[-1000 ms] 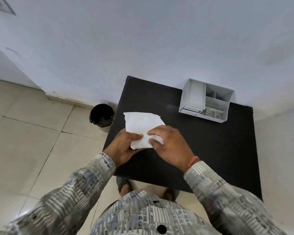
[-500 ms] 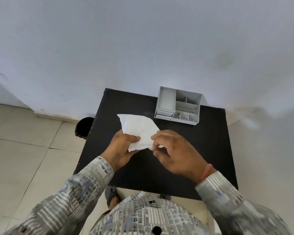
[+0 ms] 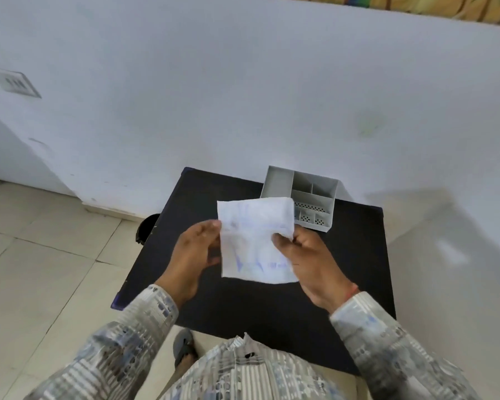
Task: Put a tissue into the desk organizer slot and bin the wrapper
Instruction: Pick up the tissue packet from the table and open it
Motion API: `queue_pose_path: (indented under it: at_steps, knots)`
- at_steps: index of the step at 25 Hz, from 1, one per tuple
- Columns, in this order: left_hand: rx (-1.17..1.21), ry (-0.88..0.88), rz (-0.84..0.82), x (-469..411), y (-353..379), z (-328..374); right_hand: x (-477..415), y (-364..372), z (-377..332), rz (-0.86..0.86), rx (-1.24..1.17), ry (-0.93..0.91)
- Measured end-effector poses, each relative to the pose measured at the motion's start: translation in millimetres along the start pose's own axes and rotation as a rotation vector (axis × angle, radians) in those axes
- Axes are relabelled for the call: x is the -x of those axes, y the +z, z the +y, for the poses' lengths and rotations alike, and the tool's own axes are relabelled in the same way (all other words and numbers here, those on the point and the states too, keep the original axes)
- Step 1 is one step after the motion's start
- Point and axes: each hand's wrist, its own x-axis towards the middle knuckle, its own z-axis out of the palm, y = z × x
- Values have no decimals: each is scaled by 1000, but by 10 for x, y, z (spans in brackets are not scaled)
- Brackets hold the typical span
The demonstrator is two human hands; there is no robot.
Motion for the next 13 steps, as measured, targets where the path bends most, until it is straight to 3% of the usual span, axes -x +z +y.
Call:
queue_pose_path:
  at_steps: [1, 3, 7, 10, 13]
  knots:
    - [-90, -6, -6, -10, -73, -32, 30, -72, 35, -94, -294, 127]
    - [-186, -66, -37, 9, -202, -70, 24, -147, 193, -203, -578, 276]
    - [-298, 34, 32, -24, -477, 127, -174, 0, 690, -178, -707, 464]
    - [-178, -80, -123, -123, -653, 399, -329, 307, 960, -192, -769, 573]
    - [-343, -131, -204, -319, -834, 636, -460, 674, 1159, -187, -856, 649]
